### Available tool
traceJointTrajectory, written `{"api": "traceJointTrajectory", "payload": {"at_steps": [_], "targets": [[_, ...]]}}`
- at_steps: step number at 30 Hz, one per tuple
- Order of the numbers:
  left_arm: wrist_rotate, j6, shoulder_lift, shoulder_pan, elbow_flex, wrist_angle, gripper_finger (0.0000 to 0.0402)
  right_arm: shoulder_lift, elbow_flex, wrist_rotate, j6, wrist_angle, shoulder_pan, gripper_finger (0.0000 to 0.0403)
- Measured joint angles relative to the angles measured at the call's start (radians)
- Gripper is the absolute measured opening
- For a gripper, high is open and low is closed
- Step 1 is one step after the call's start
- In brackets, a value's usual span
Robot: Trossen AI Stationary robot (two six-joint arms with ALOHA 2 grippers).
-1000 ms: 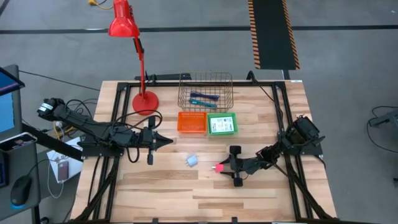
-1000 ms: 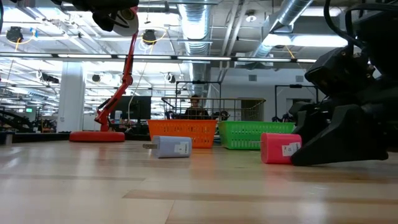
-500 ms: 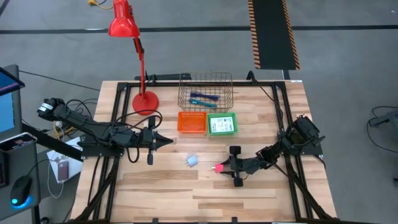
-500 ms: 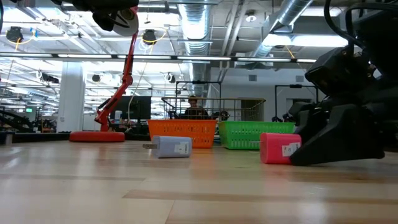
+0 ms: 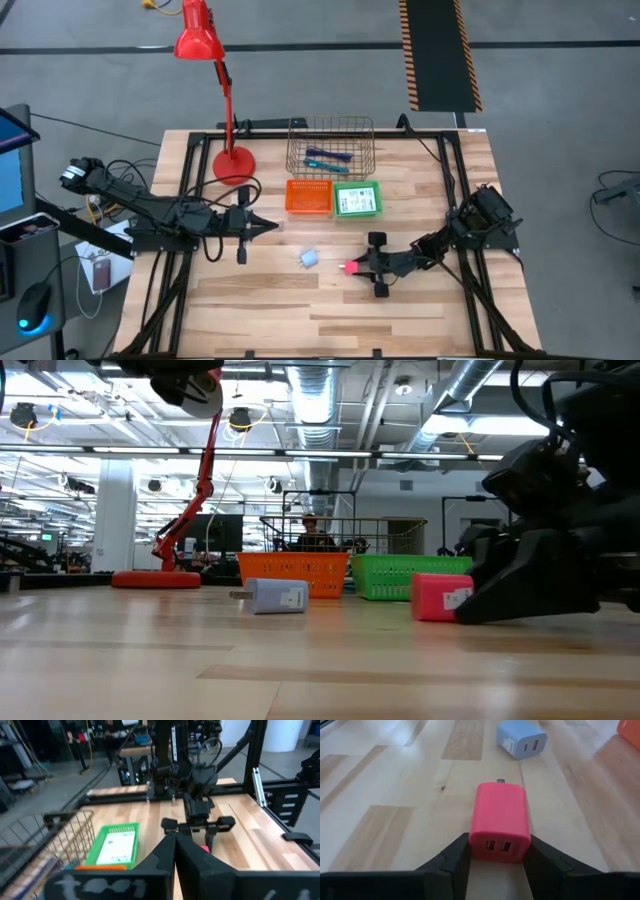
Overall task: Pick and place items into bin
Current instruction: Put the pink charger adapter into the orange bin
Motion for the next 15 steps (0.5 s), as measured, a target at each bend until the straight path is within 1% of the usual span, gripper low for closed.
{"api": "traceJointTrajectory", "payload": {"at_steps": [6,10,15], "targets": [[-0.001,0.037,0.000,0.000,0.000,0.059,0.0000,0.000,0.000,-0.003,-0.026,0.037,-0.014,0.0143],[-0.001,0.079,0.000,0.000,0.000,0.087,0.0000,0.000,0.000,-0.007,-0.073,0.088,-0.023,0.0151],[0.006,0.106,0.000,0.001,0.000,0.131,0.0000,0.000,0.007,-0.014,-0.129,0.148,-0.049,0.0142]]}}
